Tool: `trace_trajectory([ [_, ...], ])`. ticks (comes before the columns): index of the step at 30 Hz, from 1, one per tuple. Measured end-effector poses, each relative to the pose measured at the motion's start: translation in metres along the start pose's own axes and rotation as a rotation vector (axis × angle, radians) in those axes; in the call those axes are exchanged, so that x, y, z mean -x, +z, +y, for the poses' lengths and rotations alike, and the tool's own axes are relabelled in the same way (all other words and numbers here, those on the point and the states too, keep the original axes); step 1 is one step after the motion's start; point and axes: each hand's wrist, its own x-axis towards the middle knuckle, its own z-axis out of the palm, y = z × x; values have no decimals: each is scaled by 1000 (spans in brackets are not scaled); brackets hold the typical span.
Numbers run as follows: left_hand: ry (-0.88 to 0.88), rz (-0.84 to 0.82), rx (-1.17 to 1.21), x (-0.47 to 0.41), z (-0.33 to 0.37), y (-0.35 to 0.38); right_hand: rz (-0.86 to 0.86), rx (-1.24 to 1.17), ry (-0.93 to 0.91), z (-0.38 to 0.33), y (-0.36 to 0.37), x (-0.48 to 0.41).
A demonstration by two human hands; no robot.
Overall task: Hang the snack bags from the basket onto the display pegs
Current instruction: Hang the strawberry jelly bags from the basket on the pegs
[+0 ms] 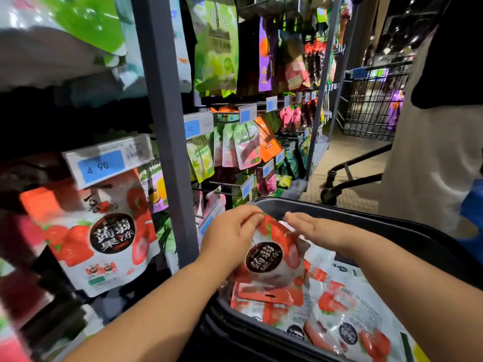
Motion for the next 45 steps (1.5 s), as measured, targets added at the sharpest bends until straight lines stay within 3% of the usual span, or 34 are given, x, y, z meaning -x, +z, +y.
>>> trace_trajectory([
  [5,-20,-59,-83,0,-2,-7,-141,-19,-289,-20,20,9],
  [12,-85,14,9,0,0,-14,21,-20,-285,-16,32,-7],
  [17,-150,188,93,0,-5,-15,179,-456,-219,-9,16,-9],
  [20,-378,72,410,1,-5,-6,319,-672,-221,-9,13,-11],
  [23,-588,-104,811,8,-2,8,326,-894,-216,-16,20,-12],
  [25,-626,-251,876,12,2,12,306,-951,-215,-20,26,-12],
  [27,-619,-282,884,14,0,15,297,-943,-212,-21,27,-12],
  [31,-571,-126,820,11,-16,16,250,-603,-126,4,18,-18],
  [35,-475,-67,713,8,-34,10,223,257,-179,58,21,-23],
  [37,-424,-66,643,9,-41,7,152,508,-275,78,35,-23],
  [41,-385,-41,554,11,-51,9,110,683,-383,101,65,-35],
  [45,-361,-20,506,11,-52,10,42,739,-318,103,70,-33],
])
